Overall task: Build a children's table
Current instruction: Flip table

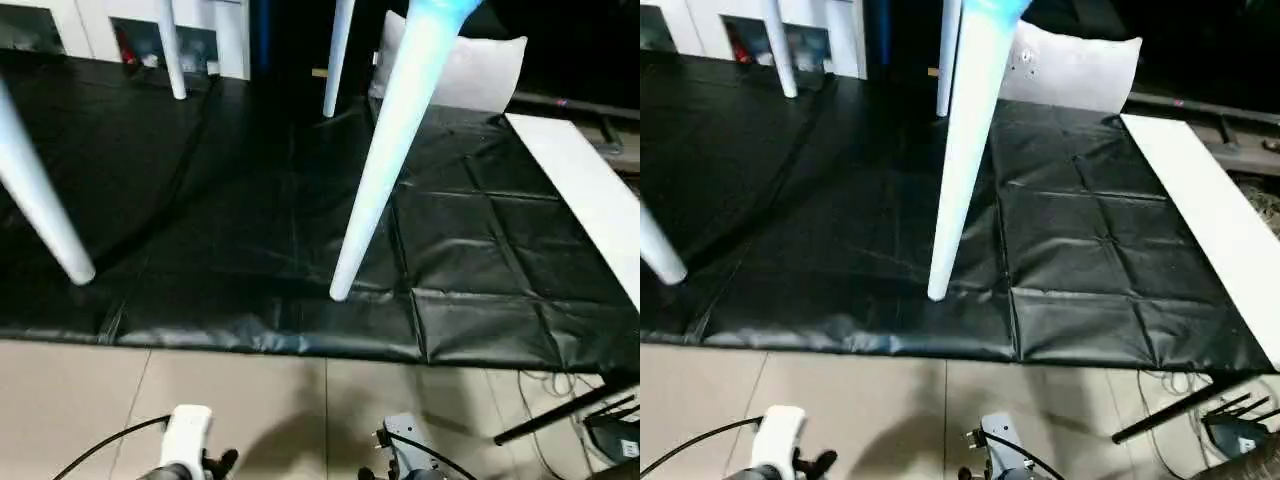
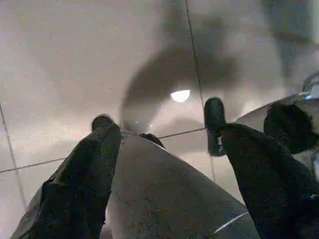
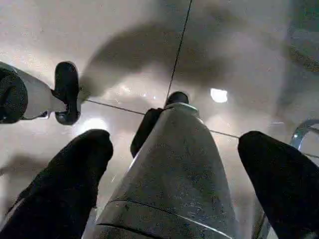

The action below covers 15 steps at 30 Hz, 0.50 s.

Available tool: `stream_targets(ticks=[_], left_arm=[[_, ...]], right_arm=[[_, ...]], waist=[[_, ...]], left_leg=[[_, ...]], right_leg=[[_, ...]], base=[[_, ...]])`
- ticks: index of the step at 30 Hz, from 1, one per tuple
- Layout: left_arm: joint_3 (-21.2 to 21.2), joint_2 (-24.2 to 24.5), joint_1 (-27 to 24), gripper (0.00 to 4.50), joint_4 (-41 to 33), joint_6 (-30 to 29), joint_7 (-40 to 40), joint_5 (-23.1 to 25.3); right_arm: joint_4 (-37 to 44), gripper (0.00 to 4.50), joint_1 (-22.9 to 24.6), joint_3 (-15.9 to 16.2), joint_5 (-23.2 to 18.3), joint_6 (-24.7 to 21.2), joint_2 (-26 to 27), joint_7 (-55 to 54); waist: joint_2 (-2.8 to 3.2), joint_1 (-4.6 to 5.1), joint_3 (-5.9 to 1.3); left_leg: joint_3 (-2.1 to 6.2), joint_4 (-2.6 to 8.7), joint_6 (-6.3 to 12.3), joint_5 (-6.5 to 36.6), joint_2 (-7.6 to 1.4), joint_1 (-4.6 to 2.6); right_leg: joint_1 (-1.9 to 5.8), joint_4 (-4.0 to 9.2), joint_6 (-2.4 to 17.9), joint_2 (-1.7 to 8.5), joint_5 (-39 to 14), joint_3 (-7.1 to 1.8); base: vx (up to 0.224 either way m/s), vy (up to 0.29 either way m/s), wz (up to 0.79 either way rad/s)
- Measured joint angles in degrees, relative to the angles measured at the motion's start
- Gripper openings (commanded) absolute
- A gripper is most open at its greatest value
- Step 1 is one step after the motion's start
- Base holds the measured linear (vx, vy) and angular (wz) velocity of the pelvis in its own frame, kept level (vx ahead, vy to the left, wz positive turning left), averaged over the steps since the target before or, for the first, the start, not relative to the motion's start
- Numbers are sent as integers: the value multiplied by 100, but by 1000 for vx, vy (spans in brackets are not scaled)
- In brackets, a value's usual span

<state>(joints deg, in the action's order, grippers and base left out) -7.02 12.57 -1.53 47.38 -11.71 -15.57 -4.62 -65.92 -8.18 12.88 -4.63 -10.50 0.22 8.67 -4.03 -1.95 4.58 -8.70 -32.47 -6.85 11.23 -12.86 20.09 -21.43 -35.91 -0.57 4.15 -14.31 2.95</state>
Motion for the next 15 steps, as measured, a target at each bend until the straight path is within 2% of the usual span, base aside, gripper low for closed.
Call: stream_targets(ticks=[3, 15], left_arm=[[97, -89, 20, 364, 131, 96, 228, 5], [99, -98, 20, 364, 139, 96, 264, 6]], right_arm=[[-109, 450, -38, -28, 5, 36, 25, 9], [-148, 450, -37, -71, 5, 86, 25, 11]], waist=[[3, 3, -27], [0, 1, -29]], left_leg=[[-13, 2, 4, 8, -4, -8], [-23, 3, 2, 8, -1, -16]], right_leg=[[1, 5, 2, 3, -5, -13], [-1, 7, -18, 10, 4, -41]], base=[[0, 0, 0], [0, 0, 0]])
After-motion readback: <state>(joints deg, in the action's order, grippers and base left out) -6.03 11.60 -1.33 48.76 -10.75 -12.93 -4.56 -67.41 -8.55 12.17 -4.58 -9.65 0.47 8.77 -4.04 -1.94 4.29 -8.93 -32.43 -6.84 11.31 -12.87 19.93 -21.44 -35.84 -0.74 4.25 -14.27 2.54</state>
